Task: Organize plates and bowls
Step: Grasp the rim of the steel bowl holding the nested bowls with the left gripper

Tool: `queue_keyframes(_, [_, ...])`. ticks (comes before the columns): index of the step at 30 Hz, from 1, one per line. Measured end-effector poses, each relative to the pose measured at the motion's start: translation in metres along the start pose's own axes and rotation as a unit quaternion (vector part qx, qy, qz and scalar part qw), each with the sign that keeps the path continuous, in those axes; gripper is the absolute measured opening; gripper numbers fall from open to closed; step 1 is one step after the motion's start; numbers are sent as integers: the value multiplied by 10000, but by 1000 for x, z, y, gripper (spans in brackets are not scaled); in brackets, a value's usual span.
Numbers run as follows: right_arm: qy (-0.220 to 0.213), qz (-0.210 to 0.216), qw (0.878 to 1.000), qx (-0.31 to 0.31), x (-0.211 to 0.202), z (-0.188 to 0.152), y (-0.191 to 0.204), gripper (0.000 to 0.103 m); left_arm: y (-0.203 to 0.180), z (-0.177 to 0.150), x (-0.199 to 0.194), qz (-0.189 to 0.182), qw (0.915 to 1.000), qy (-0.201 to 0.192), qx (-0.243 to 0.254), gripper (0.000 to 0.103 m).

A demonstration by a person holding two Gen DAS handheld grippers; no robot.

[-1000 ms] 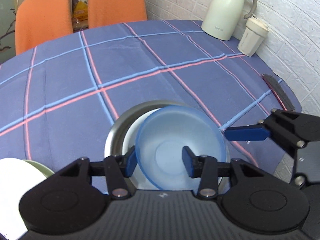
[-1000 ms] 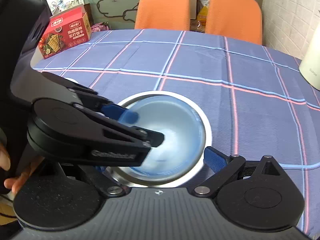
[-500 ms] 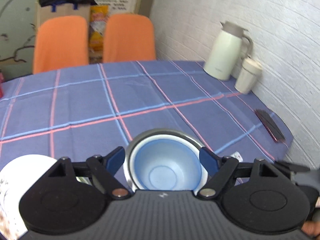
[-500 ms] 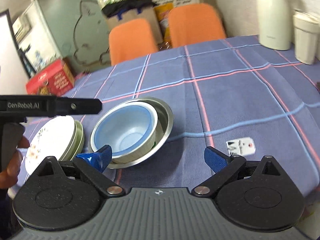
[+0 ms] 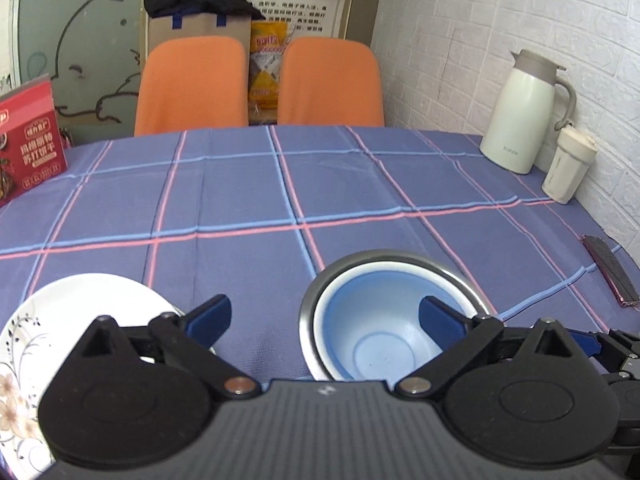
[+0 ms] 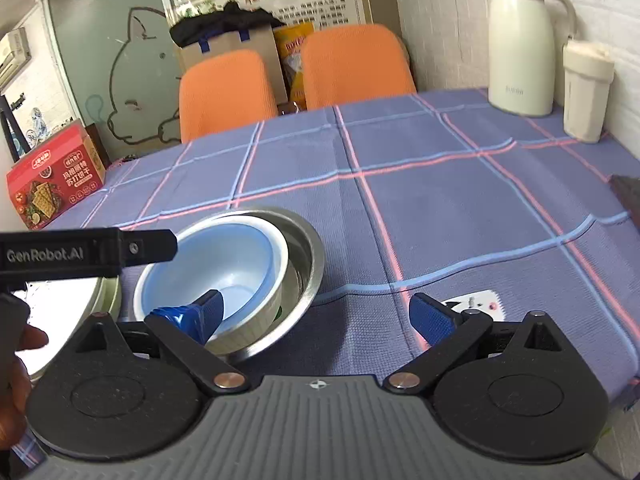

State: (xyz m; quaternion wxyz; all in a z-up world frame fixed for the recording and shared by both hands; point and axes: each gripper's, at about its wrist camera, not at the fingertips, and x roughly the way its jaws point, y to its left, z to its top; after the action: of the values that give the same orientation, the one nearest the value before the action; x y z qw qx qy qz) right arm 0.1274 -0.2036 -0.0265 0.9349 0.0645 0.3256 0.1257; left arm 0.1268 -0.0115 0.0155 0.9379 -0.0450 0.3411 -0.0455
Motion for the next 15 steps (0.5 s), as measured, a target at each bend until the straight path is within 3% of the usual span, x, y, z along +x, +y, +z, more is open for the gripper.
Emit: queue_keyframes(15, [150,-34,9999,-75,19,10,10,87,7,8,23,110,9998,184,-21,99])
